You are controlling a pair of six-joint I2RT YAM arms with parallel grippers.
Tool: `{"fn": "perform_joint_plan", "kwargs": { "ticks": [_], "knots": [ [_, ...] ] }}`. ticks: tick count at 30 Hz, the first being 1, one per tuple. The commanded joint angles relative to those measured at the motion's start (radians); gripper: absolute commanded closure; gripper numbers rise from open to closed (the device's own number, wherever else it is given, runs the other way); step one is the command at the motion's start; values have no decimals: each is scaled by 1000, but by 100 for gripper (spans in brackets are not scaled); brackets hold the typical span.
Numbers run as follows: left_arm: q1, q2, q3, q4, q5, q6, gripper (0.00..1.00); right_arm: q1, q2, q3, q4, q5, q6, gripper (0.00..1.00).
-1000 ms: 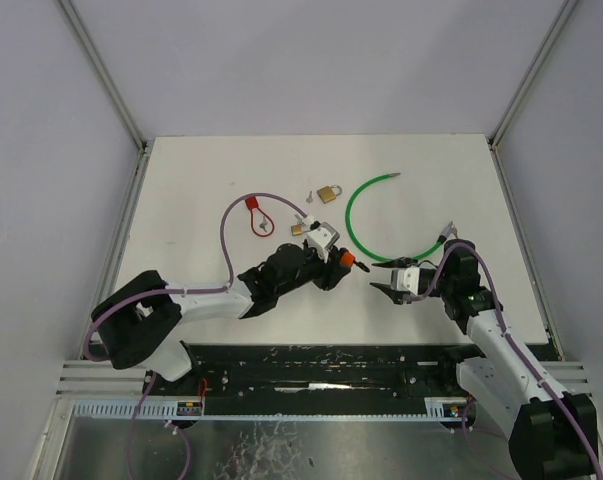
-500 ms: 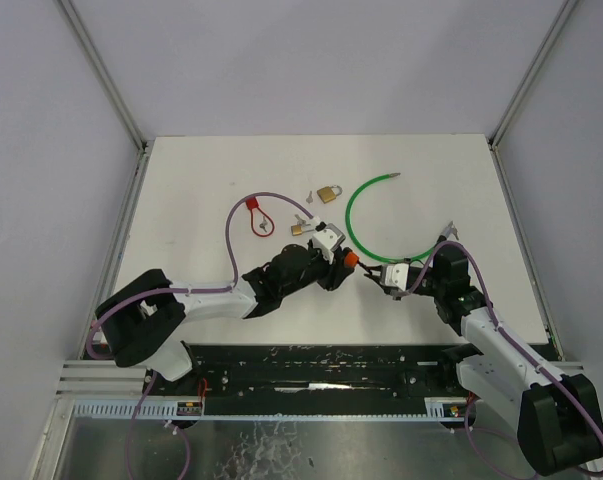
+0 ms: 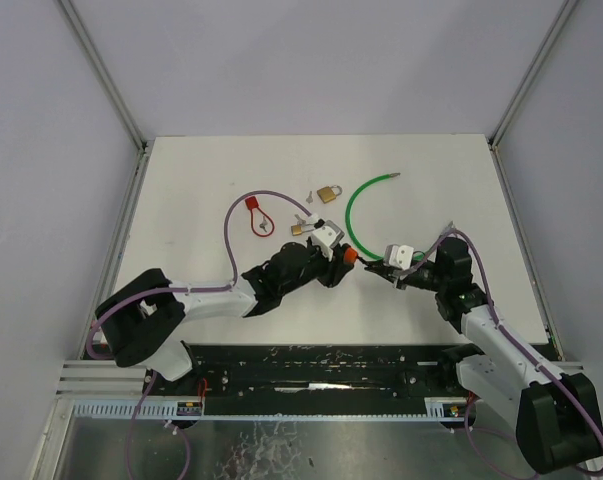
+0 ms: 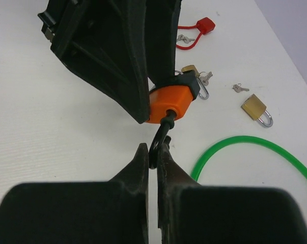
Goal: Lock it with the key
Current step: Pick up the lock from the center of the board.
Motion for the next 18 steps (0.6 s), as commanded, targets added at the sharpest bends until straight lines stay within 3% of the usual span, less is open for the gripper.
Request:
{"fn": "perform_joint_plan", "kwargs": {
  "ticks": [1,3,4,5,11,18],
  "knots": [
    [13,-17,41,98,41,36,59,-28,6,83,85,-53,189,100],
    [25,-20,32,110,55,24,32,-41,9,88,104,-60,236,100],
    [32,-24,27,117,65,19,6,-49,10,91,114,-64,262,100],
    [38,-29,21,122,77,13,1,-58,11,94,121,-70,282,100],
    [51,-121,-72,204,95,16,0,-107,5,109,127,-106,352,100],
    [53,-471,-215,253,49,75,0,-151,-47,167,-13,-244,347,100]
  ]
}}
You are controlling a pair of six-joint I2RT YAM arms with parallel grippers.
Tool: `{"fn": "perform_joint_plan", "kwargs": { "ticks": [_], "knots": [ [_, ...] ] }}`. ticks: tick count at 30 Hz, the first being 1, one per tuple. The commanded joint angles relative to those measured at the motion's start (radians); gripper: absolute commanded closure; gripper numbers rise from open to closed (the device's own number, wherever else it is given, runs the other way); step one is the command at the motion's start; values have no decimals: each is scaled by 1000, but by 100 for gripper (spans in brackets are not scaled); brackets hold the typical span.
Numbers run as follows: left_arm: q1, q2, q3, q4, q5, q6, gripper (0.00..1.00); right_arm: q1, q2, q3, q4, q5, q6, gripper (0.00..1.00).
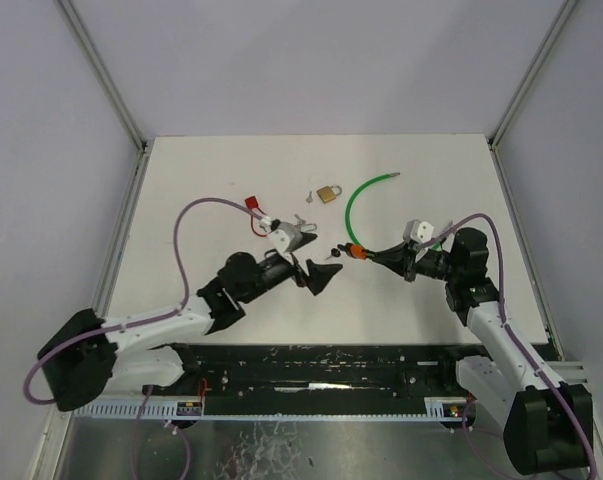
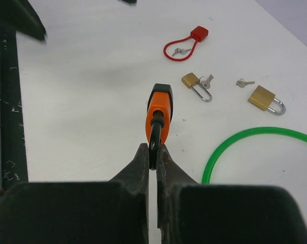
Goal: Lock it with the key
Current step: Pick up the lock from the center of the board.
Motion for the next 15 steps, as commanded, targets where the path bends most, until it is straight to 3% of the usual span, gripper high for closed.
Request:
{"fn": "perform_joint_plan", "kwargs": {
  "ticks": [1,4,7,11,15],
  "knots": [
    [5,-198,-73,172,-60,38,0,-20,-55,118,-92,-163,-23,100],
    [13,-283,-160,273,43,77,0,-30,-51,214,-396,-231,-239,100],
    [14,-253,-181,344,176,189,0,-40,-29,317,-678,-279,-436,100],
    [16,-114,-204,495,203,253,0,-51,0,376,-878,-290,-583,100],
    [48,-12,-126,415,399,242,1,-51,54,402,-1012,-293,-739,100]
  ]
}}
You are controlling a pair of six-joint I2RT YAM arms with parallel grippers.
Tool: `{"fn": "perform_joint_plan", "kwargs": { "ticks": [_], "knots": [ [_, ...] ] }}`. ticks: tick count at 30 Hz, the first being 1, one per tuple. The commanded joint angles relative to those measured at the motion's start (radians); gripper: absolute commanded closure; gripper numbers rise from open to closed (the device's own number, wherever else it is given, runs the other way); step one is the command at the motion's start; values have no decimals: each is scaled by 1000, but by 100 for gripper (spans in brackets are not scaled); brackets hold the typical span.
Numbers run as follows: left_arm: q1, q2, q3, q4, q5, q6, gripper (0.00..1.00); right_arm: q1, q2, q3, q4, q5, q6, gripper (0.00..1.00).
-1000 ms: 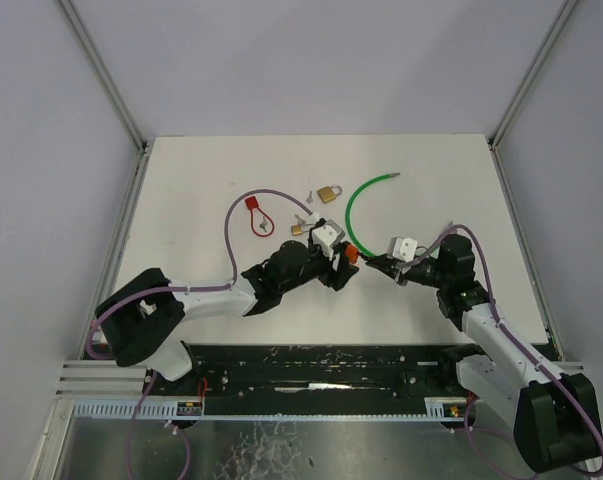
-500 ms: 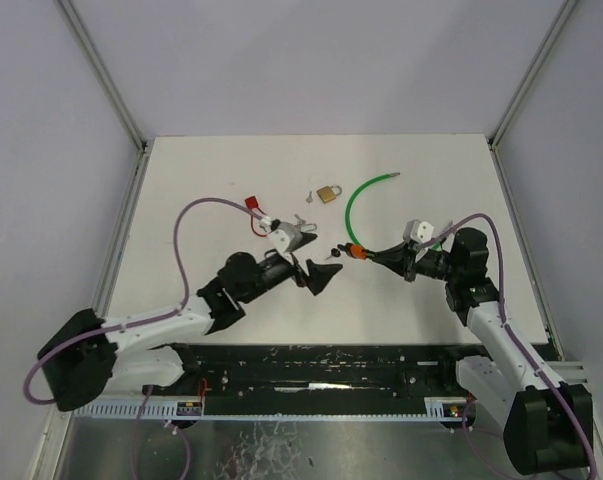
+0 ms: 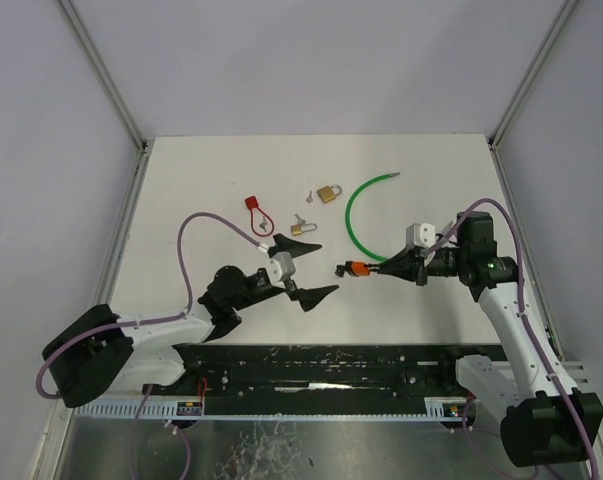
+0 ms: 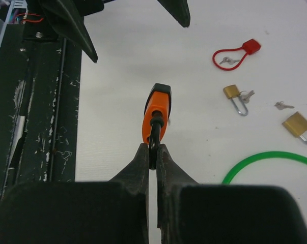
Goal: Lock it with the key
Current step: Pick up the lock from the center of the board.
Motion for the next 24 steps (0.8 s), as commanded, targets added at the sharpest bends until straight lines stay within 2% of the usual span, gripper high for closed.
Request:
{"fn": "perform_joint_plan", "kwargs": {
  "ticks": [1,3,6,7,9,13,17,20,24],
  "knots": [
    [32,85,86,16,234,62,0,-7,62,66,-274,-68,-268,100],
    [38,119,113,-22,235,72,0,-6,103,86,-361,-74,-380,100],
    [41,181,105,33,226,68,0,-4,147,102,-447,-96,-480,100],
    [41,210,114,31,253,72,4,-2,153,99,-457,-103,-498,100],
    [40,267,156,4,356,92,12,4,151,95,-458,-112,-510,100],
    [35,356,175,46,446,114,14,4,124,91,-447,-108,-502,100],
    [15,411,149,166,420,134,15,3,97,77,-420,-96,-476,100],
    [8,432,175,125,384,125,21,3,92,67,-416,-94,-475,100],
    [8,453,214,85,407,106,30,1,91,53,-399,-95,-474,100]
  ]
}}
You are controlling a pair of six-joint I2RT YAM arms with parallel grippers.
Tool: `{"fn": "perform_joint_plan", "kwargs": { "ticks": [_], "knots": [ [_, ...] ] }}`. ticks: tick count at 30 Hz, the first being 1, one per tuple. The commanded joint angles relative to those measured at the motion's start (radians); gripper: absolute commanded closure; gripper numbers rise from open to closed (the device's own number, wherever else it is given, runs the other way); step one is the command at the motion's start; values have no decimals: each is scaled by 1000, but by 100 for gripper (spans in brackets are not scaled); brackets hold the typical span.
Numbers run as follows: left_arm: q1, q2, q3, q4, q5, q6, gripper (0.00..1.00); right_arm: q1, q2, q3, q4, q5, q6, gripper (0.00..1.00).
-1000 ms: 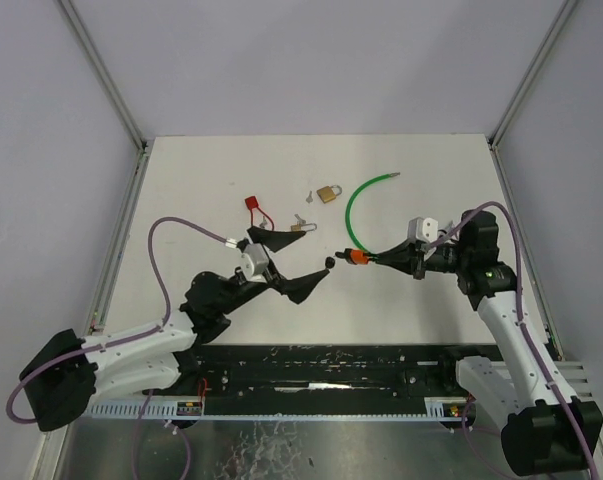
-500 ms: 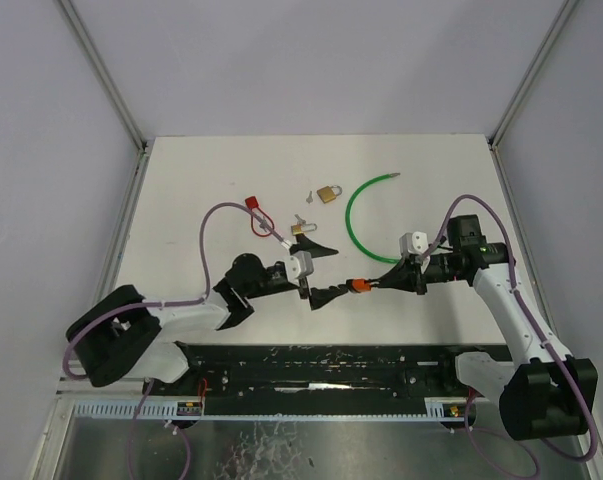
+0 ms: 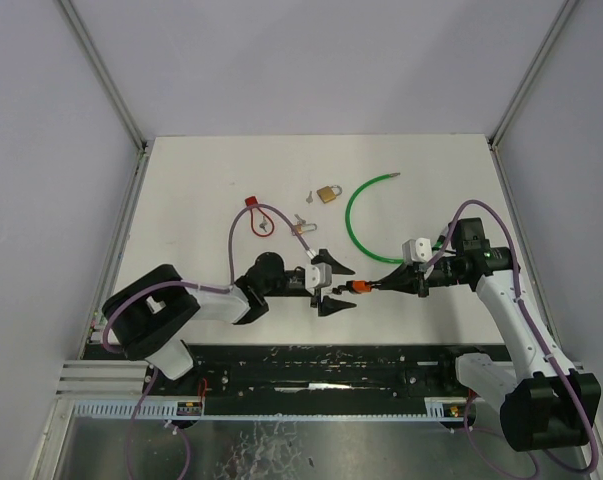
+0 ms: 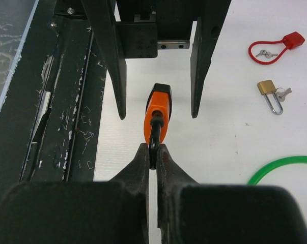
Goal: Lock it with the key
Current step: Pick up the lock from the center of the board, then lock the lock.
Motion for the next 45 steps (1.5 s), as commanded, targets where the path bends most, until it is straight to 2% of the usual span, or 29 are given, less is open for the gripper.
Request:
{"fn": "perform_joint_plan", "kwargs": {
  "ticks": [1,15,17,20,22,30,34,40,45],
  "knots": [
    [-6,23,54,54,29,-4,32,1,-13,8,26,-71,-20,100],
    [-7,47,112,-51,104,0,63,1,-11,-6,31,-79,-34,100],
    [-8,48,118,-65,115,5,71,1,-8,-8,31,-79,-35,100],
    [-7,46,127,-89,115,15,90,1,-2,-10,31,-79,-34,100],
    [-6,43,125,-94,99,25,99,1,4,-10,33,-79,-20,100],
    [-7,23,104,-84,-17,50,99,5,42,-29,99,-75,82,100],
    [-9,17,99,-83,-58,57,99,14,47,-54,188,-76,192,100],
    [-15,22,100,-84,-14,73,99,28,35,-124,364,-99,337,100],
    [-18,24,97,-84,56,92,99,39,37,-159,431,-82,350,100]
  ]
}}
